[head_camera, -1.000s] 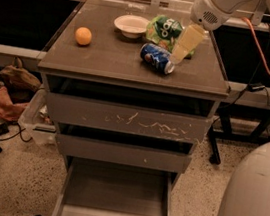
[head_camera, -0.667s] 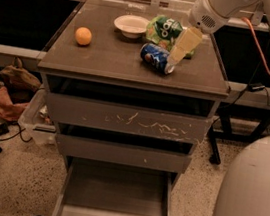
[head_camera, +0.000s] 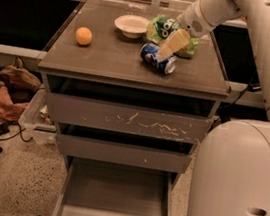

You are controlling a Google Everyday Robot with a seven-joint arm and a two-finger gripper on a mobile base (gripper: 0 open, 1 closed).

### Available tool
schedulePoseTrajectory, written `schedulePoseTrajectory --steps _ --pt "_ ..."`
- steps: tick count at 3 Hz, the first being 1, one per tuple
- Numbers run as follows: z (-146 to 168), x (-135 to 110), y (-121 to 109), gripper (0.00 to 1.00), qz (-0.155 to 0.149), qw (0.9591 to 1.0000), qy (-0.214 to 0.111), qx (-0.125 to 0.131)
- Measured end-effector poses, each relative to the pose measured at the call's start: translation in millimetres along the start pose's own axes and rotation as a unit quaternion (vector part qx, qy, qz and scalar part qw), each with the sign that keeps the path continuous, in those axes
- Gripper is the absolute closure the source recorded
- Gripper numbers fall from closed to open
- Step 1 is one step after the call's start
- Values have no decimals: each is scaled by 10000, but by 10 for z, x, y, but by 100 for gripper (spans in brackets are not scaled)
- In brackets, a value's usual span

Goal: Place pepsi can into bottom drawer

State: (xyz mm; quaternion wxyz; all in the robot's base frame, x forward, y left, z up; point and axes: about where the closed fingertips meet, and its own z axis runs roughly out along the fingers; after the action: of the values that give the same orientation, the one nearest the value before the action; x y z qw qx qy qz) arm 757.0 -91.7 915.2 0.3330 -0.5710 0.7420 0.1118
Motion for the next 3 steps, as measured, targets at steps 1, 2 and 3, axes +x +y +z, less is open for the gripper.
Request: schedulePoseTrajectory --steps 1,2,3 --pt "167 9 -41 0 168 9998 27 -123" --pt "315 71 19 0 315 9989 138 -304" --pt "481 157 89 0 440 9976 200 -494"
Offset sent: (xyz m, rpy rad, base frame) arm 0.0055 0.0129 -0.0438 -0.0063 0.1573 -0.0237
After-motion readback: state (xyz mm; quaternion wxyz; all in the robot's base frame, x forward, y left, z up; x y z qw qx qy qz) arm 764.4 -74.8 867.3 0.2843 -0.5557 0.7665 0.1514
